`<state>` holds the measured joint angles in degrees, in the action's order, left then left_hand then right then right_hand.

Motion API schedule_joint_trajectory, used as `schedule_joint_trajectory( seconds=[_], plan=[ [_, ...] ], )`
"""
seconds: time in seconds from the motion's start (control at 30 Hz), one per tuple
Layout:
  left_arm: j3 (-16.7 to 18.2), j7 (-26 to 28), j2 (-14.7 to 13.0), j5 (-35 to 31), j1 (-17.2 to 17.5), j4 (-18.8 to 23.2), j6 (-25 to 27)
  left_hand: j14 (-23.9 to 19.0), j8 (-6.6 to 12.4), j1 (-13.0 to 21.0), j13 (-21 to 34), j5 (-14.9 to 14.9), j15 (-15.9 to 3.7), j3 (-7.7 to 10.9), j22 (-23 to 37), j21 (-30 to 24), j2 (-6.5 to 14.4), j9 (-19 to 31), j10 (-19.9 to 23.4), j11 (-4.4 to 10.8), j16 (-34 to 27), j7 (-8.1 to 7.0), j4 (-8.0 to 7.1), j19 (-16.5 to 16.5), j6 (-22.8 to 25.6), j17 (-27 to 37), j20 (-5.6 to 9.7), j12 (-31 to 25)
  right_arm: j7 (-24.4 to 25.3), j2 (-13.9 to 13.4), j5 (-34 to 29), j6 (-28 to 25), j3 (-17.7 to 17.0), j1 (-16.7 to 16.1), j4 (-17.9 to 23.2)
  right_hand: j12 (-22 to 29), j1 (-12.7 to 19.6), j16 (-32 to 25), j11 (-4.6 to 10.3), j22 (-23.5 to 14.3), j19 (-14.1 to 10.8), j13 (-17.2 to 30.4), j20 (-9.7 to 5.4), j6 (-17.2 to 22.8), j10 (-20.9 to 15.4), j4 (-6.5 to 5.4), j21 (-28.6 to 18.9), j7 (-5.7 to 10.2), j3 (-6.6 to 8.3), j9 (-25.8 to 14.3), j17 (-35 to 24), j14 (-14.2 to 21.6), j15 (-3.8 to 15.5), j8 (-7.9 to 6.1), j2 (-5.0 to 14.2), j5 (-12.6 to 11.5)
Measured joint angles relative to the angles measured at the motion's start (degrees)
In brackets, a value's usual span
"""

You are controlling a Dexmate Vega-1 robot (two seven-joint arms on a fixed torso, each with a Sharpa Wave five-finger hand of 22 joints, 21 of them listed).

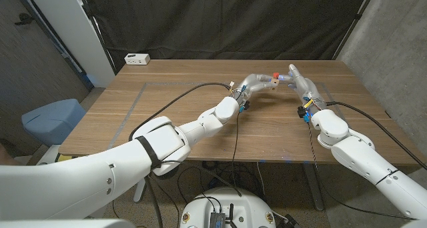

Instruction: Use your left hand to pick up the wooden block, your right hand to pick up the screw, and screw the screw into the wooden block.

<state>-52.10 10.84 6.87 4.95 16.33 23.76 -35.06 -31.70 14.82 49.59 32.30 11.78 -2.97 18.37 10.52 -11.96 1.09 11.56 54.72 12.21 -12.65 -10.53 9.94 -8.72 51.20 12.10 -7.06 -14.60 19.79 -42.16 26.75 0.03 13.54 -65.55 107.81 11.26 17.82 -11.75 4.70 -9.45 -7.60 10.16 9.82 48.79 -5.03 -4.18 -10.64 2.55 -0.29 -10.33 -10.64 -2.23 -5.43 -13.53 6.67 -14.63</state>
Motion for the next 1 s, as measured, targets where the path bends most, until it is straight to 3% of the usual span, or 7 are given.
schedule_joint_trajectory(
  seconds=[0.7, 1.0],
  plan=[
    [-0.2, -0.5, 0.2, 0.5, -0.4, -0.5, 0.6, 0.0, 0.01, 0.0, 0.0, 0.1, 0.00, 0.00, 0.0, 0.0, 0.0, 0.0, 0.0, 0.00, 0.0, 0.00, 0.00, 0.0, 0.0, 0.0, 0.00, 0.0, -0.4, -0.4, -0.4, 0.2, -0.5, -1.0, 0.8, 0.4, 0.3, 0.0, 0.52, 0.0, 0.0, 0.0, 0.00, 2.9, -1.8, 0.24, 0.0, 0.12, 0.24, -0.1, 0.0, 0.5, 0.14, -0.19, 0.30, -0.2],
    [-0.3, -0.5, 0.1, 0.5, -0.4, -0.5, 0.5, 0.0, 0.01, 0.0, 0.0, 0.0, 0.00, 0.00, 0.0, 0.0, 0.0, 0.0, 0.0, 0.00, 0.0, 0.00, 0.00, 0.0, 0.0, 0.0, 0.00, 0.0, -0.2, -0.6, -0.4, -0.2, -0.8, -1.2, 1.2, 0.4, 0.3, 0.0, -0.10, 0.0, -0.6, 0.0, 0.19, 2.9, -2.4, 0.24, 0.0, 0.12, 0.24, -0.1, 0.0, 1.2, 0.42, -0.09, 0.29, -0.2]
  ],
)
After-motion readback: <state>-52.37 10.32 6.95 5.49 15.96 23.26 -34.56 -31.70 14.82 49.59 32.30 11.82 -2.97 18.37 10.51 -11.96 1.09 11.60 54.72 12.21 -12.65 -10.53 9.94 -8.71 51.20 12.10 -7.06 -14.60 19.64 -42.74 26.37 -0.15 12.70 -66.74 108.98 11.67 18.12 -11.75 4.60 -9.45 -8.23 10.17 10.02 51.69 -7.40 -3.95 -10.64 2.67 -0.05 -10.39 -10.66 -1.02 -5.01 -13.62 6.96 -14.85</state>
